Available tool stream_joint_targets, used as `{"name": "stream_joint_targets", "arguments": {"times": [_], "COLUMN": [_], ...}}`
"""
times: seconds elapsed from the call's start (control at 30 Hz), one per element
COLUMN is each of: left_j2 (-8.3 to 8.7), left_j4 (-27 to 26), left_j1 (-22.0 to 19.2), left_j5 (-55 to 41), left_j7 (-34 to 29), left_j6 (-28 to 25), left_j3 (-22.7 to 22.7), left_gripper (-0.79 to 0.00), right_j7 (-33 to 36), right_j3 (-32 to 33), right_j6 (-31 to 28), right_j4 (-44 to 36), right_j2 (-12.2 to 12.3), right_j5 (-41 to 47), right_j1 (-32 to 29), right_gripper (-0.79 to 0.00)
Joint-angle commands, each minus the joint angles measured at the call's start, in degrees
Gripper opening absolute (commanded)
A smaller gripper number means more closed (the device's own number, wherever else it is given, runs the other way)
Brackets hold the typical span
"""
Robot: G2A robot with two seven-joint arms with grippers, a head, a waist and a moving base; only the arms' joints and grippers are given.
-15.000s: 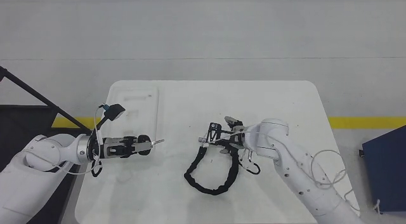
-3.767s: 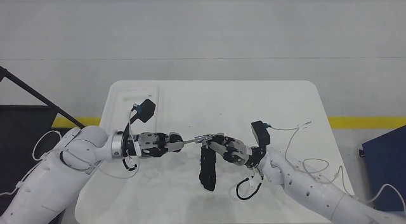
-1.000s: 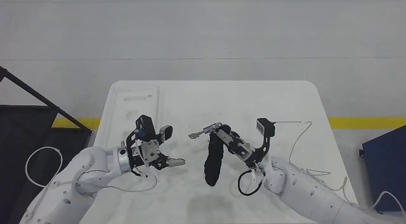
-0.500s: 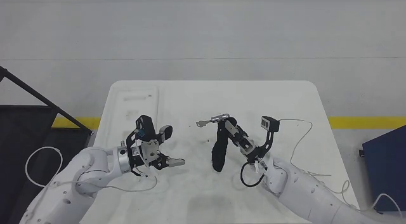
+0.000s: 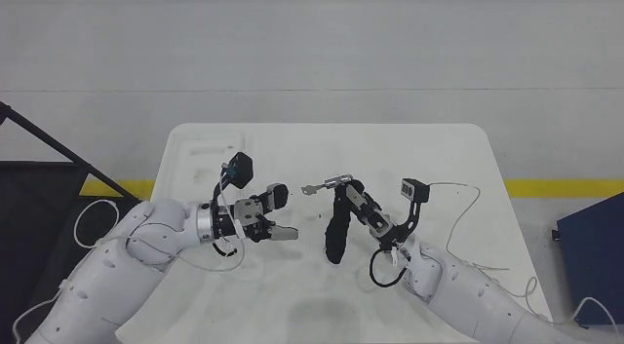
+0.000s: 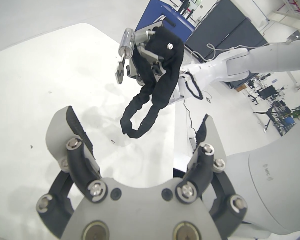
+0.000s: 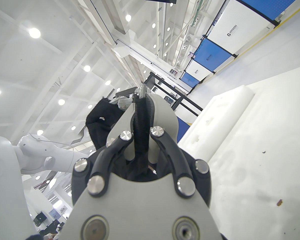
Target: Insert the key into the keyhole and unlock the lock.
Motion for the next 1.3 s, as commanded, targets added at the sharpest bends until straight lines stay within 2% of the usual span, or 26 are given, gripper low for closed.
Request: {"name": "stream_joint_targets", "arguments": {"times": [0.0,0.3,0.5,0.67,0.77,1.27], "left_j2": [-0.49,-1.85,-2.66,-3.6,-4.22,-6.14], "left_j4": [-0.5,-4.4,-4.1,-2.7,-2.6,-4.5], "left_j1": [-0.8,-0.5,-1.1,-2.2,-2.9,-3.9], "left_j5": [-0.9,0.1,0.0,-7.0,-7.8,-2.8], "left_j7": [0.9,4.2,7.0,6.6,7.4,10.5], "left_j6": [2.4,9.7,13.4,17.0,18.8,24.8], "left_j3": [1.2,4.0,4.2,5.5,6.3,7.8], "left_gripper": [0.0,0.0,0.0,0.0,0.0,0.0], "right_j7": [0.0,0.0,0.0,0.0,0.0,0.0], "right_j3": [0.0,0.0,0.0,0.0,0.0,0.0], "right_j6": [0.0,0.0,0.0,0.0,0.0,0.0], "right_j4": [0.0,0.0,0.0,0.0,0.0,0.0], "right_j2": [0.0,0.0,0.0,0.0,0.0,0.0], "right_j5": [0.0,0.0,0.0,0.0,0.0,0.0], "right_j1": [0.0,0.0,0.0,0.0,0.0,0.0], "right_gripper": [-0.785,-0.785,-0.785,-0.785,-0.785,-0.785]}}
